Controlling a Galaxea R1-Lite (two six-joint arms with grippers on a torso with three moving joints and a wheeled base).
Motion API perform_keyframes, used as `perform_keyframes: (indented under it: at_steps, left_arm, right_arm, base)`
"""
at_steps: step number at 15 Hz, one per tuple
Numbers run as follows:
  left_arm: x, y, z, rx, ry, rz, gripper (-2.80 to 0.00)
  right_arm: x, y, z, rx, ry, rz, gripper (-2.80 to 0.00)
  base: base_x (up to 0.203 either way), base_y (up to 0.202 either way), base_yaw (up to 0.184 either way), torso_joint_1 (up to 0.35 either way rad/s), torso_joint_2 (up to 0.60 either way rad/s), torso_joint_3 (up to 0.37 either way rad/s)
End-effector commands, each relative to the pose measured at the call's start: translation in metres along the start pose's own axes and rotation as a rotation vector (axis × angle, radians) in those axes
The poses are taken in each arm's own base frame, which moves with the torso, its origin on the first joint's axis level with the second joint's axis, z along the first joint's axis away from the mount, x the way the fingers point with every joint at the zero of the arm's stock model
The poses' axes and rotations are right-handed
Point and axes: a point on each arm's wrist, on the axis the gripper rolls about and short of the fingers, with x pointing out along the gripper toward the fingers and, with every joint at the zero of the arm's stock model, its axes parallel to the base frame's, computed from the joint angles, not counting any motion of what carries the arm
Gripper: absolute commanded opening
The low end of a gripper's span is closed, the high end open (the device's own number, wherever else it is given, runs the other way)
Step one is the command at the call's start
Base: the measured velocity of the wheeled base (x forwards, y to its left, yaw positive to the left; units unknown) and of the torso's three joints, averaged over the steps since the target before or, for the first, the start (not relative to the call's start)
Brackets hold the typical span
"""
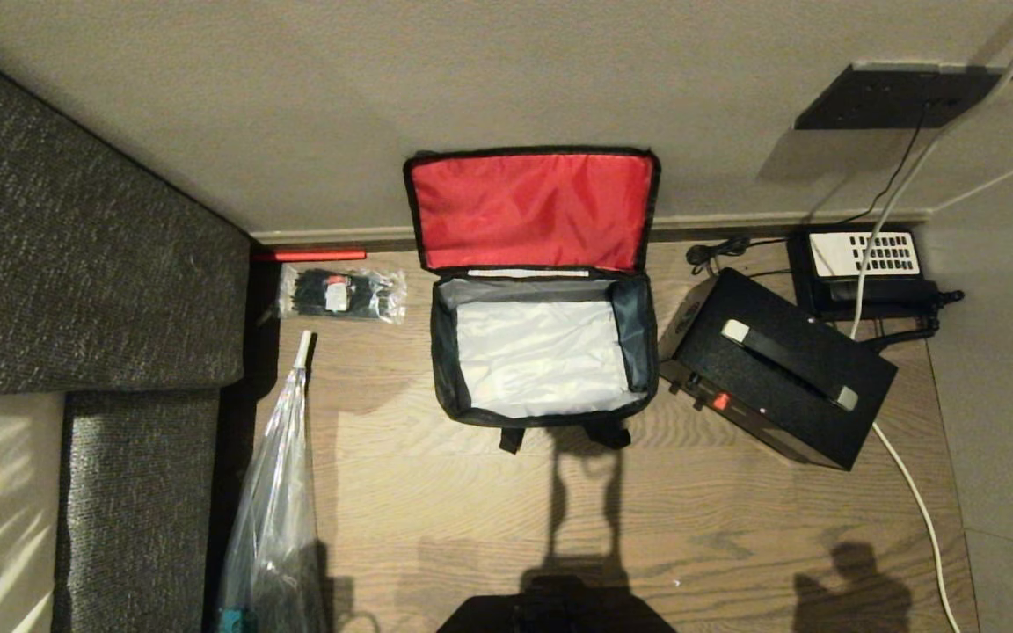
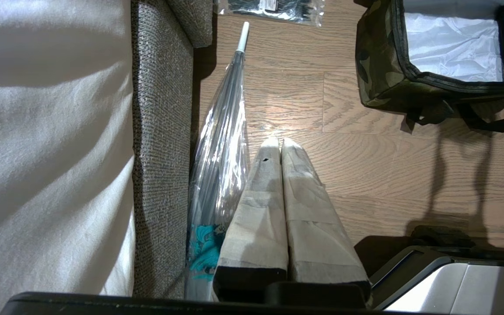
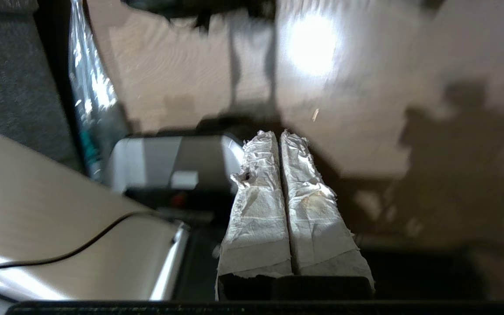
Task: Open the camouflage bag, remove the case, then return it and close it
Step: Grip the handle again
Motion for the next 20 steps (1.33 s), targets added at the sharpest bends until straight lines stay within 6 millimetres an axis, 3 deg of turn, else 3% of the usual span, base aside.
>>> perform_keyframes:
  at_steps: [1,6,11,14,20]
  left_arm:
    - [0.0,0.0,-0.001,0.0,0.001,0.001,-2.8]
    - [0.0,0.0,-0.001,0.0,0.001,0.001,-2.8]
    - [0.0,0.0,-0.001,0.0,0.001,0.001,-2.8]
    - [0.0,0.0,-0.001,0.0,0.001,0.001,-2.8]
    - [0.0,0.0,-0.001,0.0,0.001,0.001,-2.8]
  right_arm:
    - [0.0,-0.001,-0.004,0.083,0.038,-0.004,-2.8]
    - [0.005,-0.002,-0.004,0.094,0.034,0.021,-2.8]
    - [0.029,-0.012,-0.01,0.088,-0.014,-0.029,-2.8]
    - [0.03,-0.016,-0.011,0.125,-0.053,-0.174,-2.8]
    - [0.021,-0.01,-0.006,0.155,-0.037,-0.071,-2.8]
  base:
    - [0.0,0.0,0.0,0.0,0.0,0.0]
    - [0.0,0.0,0.0,0.0,0.0,0.0]
    - [0.0,0.0,0.0,0.0,0.0,0.0]
    - [0.0,0.0,0.0,0.0,0.0,0.0]
    - [0.0,0.0,0.0,0.0,0.0,0.0]
